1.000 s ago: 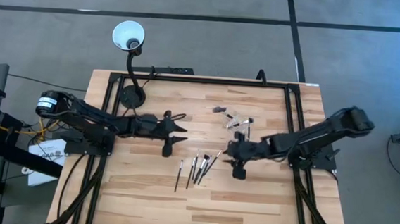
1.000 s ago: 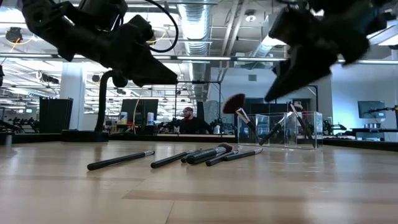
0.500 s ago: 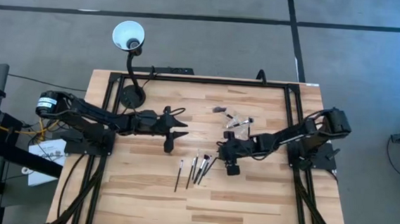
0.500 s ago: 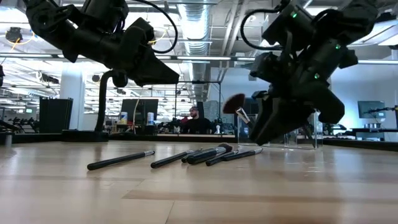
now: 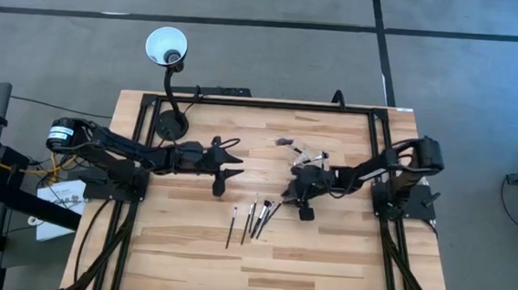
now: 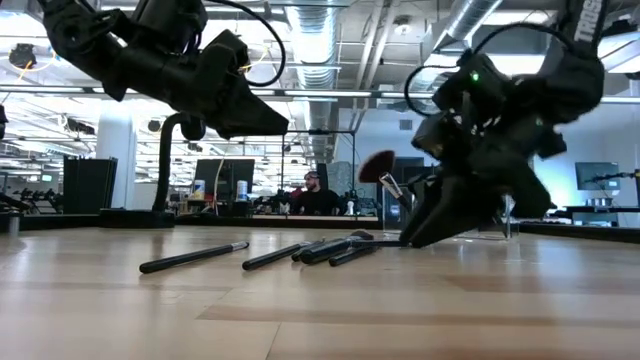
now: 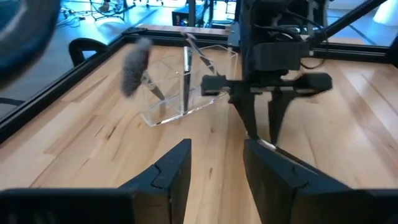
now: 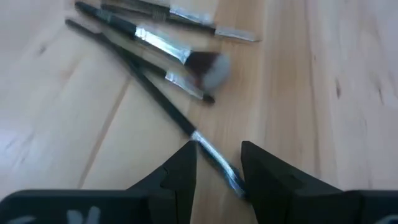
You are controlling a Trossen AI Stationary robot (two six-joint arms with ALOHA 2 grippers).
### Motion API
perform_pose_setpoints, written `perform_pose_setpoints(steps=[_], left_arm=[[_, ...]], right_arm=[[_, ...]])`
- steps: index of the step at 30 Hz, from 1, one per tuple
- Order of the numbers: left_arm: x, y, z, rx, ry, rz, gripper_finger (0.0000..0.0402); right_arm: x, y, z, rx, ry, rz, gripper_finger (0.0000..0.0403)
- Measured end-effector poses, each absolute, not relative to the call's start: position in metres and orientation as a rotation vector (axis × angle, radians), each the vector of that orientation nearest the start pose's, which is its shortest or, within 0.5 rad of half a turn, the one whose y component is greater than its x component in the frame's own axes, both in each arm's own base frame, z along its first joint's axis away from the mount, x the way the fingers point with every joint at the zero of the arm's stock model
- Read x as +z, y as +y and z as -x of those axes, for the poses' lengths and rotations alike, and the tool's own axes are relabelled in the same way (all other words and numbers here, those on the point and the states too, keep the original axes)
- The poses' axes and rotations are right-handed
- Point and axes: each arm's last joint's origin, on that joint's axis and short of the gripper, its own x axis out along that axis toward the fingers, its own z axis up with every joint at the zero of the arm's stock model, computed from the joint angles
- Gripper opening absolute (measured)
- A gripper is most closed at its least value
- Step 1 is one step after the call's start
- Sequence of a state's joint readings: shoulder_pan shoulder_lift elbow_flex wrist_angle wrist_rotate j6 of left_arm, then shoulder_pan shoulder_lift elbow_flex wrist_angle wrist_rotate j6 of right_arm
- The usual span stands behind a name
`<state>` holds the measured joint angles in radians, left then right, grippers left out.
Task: Sort items
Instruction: Put the eyeshadow brush into the middle of the transparent organizer
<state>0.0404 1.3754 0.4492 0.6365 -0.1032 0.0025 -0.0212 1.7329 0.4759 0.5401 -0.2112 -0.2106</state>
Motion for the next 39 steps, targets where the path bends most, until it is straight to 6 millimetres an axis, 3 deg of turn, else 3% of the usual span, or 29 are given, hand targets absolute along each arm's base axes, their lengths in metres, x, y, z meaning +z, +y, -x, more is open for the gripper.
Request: perform_pose_setpoints(steps=[9,17,21,26,32,39], left_arm=[[0.175,0.022,-0.255,0.178,0.29,-0.004,0.0143],[0.175,0.024,-0.255,0.184,0.289,0.001,0.0143],[0.177,0.023,-0.256,0.157,0.259,0.042,0.0143],[0.184,0.016,-0.258,0.02,0.193,0.097,0.0141],[0.192,0.006,-0.26,-0.044,0.105,0.093,0.0125],[0.189,0.005,-0.261,-0.05,0.124,0.058,0.0107]], right_arm=[[0.066,0.004,-0.273,0.275,0.65,0.147,0.011],[0.069,0.004,-0.272,0.275,0.654,0.15,0.0013],[0.076,0.01,-0.272,0.276,0.639,0.153,0.0021],[0.103,0.019,-0.277,0.283,0.59,0.132,0.001],[0.137,0.03,-0.291,0.07,0.69,0.372,0.0012],[0.182,0.034,-0.317,-0.032,0.789,0.562,0.0004]])
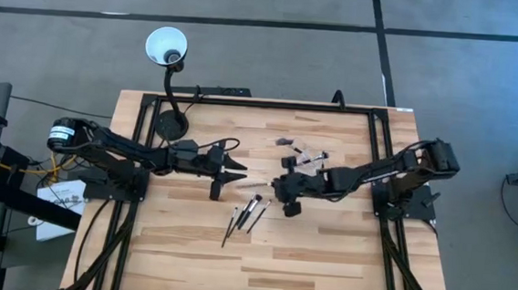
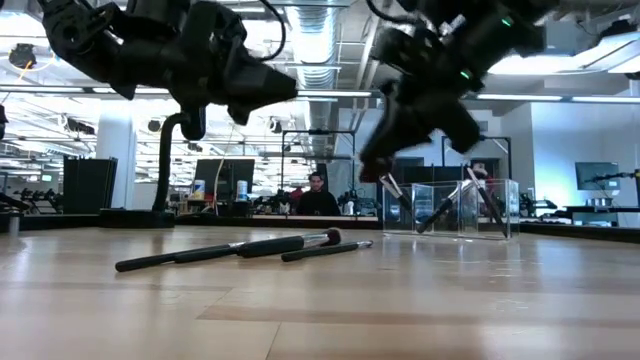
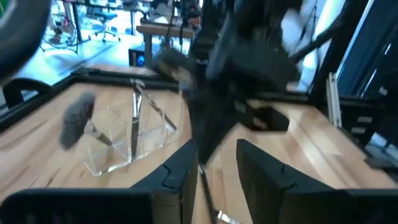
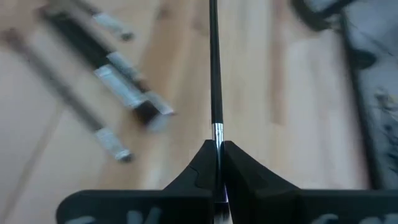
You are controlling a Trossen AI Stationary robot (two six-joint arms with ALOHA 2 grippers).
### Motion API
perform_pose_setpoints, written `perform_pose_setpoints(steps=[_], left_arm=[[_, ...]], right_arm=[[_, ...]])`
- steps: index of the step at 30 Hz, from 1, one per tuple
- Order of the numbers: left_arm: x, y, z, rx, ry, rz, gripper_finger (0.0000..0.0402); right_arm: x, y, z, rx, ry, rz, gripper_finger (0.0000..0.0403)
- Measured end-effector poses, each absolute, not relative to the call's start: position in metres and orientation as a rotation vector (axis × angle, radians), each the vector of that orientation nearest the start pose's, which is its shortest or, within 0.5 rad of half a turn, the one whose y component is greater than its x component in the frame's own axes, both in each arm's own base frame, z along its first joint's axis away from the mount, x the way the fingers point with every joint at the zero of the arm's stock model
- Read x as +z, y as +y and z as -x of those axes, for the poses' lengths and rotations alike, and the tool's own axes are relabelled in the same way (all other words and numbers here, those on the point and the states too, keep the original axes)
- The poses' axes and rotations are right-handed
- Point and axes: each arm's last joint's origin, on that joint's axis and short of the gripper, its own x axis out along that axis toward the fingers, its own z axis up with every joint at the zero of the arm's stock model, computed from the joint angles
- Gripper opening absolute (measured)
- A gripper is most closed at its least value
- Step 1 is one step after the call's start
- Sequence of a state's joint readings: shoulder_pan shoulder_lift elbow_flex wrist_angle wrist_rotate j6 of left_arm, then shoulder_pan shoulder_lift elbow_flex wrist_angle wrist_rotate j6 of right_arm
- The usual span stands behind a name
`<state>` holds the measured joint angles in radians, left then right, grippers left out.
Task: Sort items
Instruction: Put the eyeshadow brush into the middle of the transparent organizer
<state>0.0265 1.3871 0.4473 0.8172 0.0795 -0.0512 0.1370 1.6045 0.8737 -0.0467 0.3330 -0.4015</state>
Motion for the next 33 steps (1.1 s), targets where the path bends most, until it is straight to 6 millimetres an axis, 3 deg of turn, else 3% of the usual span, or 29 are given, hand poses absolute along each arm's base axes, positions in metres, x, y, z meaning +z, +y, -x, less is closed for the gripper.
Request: perform_pose_setpoints(steps=[6,12,23,33], left_arm=[[0.164,0.004,-0.266,-0.051,0.245,0.039,0.011],[0.141,0.005,-0.271,0.008,0.337,0.028,0.012],[0.148,0.006,-0.271,0.034,0.293,-0.002,0.0107],[0.147,0.006,-0.271,0.035,0.304,0.004,0.0065]], right_arm=[[0.204,0.03,-0.331,-0.074,0.814,0.528,0.0008],[0.208,0.031,-0.335,-0.074,0.824,0.502,0.0007],[0.203,0.027,-0.336,-0.078,0.844,0.504,0.0007],[0.204,0.027,-0.337,-0.081,0.831,0.502,0.0007]])
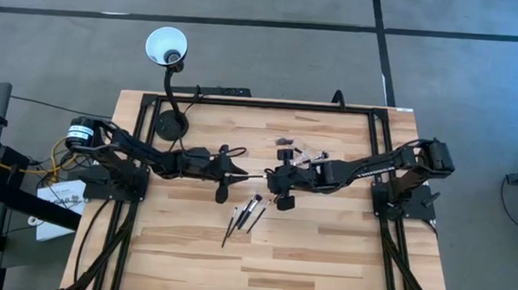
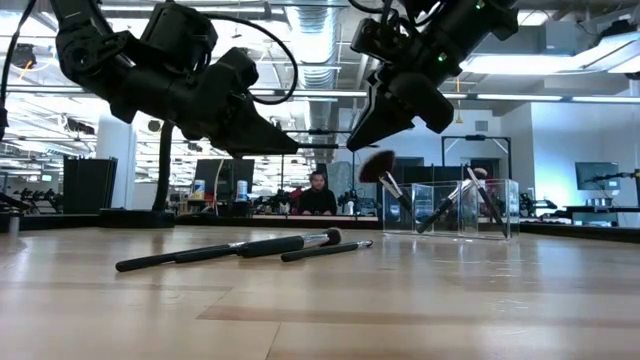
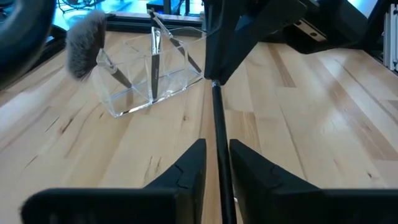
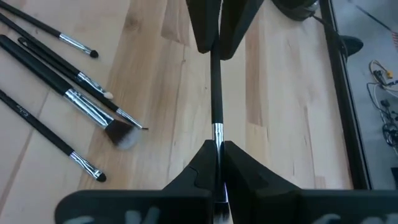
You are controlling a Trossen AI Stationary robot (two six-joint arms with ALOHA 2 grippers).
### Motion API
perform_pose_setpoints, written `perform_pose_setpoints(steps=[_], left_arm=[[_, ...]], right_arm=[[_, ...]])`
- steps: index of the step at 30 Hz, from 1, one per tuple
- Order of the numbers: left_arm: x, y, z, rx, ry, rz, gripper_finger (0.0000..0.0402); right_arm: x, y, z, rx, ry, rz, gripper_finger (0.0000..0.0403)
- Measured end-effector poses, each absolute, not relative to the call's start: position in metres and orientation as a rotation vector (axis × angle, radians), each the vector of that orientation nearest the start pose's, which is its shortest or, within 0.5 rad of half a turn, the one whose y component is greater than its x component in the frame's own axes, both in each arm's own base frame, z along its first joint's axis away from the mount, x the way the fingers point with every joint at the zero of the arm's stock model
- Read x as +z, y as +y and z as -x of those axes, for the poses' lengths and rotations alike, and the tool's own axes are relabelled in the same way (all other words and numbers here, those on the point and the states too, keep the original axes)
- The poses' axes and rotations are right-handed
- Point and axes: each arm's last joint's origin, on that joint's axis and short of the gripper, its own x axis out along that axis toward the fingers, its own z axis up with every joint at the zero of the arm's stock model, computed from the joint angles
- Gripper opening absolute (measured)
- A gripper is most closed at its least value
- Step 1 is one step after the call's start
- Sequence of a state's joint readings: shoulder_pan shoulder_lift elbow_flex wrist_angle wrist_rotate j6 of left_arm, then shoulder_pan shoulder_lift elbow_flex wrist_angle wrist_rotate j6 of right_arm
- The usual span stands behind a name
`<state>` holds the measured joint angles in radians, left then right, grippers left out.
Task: Sort items
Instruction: Put the eyeshadow brush into the middle of the transparent organizer
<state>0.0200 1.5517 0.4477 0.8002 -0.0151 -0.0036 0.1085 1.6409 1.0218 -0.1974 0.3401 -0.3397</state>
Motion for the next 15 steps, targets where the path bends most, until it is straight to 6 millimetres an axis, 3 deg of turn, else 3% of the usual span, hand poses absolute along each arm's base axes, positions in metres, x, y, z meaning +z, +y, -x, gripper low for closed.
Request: perform_pose_setpoints(steps=[10,15], left_arm=[[0.1466,0.0058,-0.2709,0.034,0.304,0.006,0.0017],[0.1467,0.0059,-0.2709,0.035,0.304,0.006,0.0018]], right_arm=[[0.205,0.027,-0.3377,-0.086,0.821,0.502,0.0022],[0.2059,0.0271,-0.3386,-0.091,0.807,0.492,0.0039]])
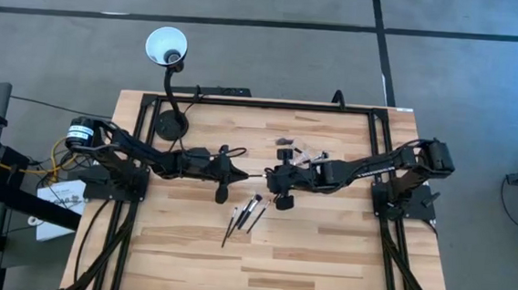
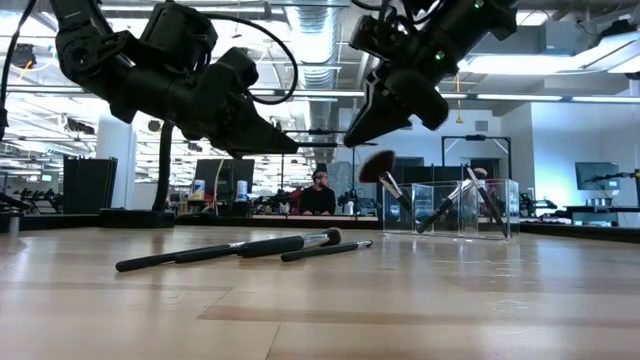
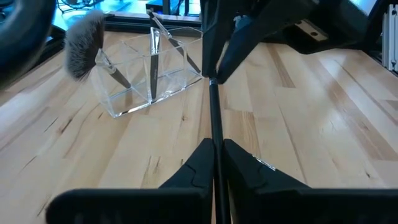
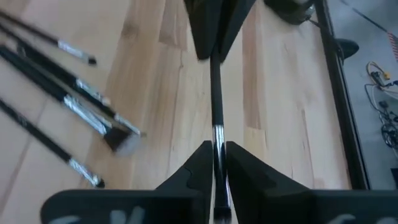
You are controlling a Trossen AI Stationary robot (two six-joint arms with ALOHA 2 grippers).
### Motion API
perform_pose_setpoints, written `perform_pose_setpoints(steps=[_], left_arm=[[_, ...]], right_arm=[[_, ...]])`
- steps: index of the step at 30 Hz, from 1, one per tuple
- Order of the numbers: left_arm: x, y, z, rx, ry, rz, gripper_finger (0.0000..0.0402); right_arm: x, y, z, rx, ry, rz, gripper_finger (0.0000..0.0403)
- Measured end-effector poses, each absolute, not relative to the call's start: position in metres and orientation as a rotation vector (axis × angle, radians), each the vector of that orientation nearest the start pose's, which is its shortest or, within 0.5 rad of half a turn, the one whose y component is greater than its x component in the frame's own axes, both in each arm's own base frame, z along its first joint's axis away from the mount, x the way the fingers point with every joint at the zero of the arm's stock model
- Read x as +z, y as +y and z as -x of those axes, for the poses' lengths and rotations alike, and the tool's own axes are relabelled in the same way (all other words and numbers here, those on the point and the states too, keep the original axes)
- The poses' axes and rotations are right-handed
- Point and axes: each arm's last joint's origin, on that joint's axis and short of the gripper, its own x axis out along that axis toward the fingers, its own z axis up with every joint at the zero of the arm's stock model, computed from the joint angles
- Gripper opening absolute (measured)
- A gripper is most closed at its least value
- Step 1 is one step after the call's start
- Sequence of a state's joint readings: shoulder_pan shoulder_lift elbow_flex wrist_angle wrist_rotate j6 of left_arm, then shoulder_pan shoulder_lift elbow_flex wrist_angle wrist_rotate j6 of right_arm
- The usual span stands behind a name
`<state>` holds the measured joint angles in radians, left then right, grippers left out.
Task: Sort items
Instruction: Put the eyeshadow brush into the middle of the transparent organizer
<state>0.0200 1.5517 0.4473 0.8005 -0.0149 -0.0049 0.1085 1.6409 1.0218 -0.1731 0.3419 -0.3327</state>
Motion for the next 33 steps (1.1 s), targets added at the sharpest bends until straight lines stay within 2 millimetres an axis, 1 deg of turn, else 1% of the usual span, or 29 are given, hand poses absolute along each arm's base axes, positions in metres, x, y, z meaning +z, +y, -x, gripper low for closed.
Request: perform_pose_setpoints(steps=[6,9,12,15,17,19,21,23,25,27,29,31,33], left_arm=[[0.147,0.006,-0.271,0.039,0.303,0.005,0.0016],[0.147,0.007,-0.271,0.068,0.303,0.001,0.0018],[0.148,0.007,-0.271,0.081,0.291,-0.001,0.0018],[0.153,0.007,-0.273,0.081,0.238,0.0,0.0019],[0.157,0.007,-0.273,0.081,0.195,0.0,0.002],[0.163,0.007,-0.274,0.079,0.15,-0.018,0.002],[0.169,0.007,-0.274,0.078,0.11,-0.025,0.002],[0.178,0.008,-0.276,0.071,0.064,-0.028,0.002],[0.189,0.009,-0.277,0.044,0.017,-0.051,0.0019],[0.203,0.01,-0.28,0.001,-0.039,-0.096,0.0018],[0.216,0.011,-0.282,-0.058,-0.087,-0.131,0.0018],[0.229,0.011,-0.285,-0.115,-0.139,-0.156,0.002],[0.238,0.013,-0.286,-0.148,-0.174,-0.18,0.002]], right_arm=[[0.211,0.03,-0.341,-0.123,0.748,0.469,0.0066],[0.218,0.037,-0.342,-0.215,0.745,0.52,0.0079],[0.231,0.052,-0.337,-0.356,0.787,0.618,0.0089],[0.242,0.073,-0.327,-0.41,0.85,0.741,0.0094],[0.248,0.087,-0.317,-0.452,0.849,0.774,0.0094],[0.256,0.097,-0.302,-0.494,0.831,0.774,0.0094],[0.265,0.103,-0.28,-0.536,0.809,0.735,0.0092],[0.27,0.104,-0.254,-0.589,0.772,0.663,0.0091],[0.272,0.102,-0.228,-0.66,0.673,0.581,0.009],[0.265,0.097,-0.207,-0.721,0.567,0.519,0.009],[0.253,0.091,-0.191,-0.734,0.5,0.458,0.009],[0.241,0.083,-0.183,-0.734,0.447,0.379,0.009],[0.232,0.076,-0.181,-0.724,0.397,0.313,0.009]])
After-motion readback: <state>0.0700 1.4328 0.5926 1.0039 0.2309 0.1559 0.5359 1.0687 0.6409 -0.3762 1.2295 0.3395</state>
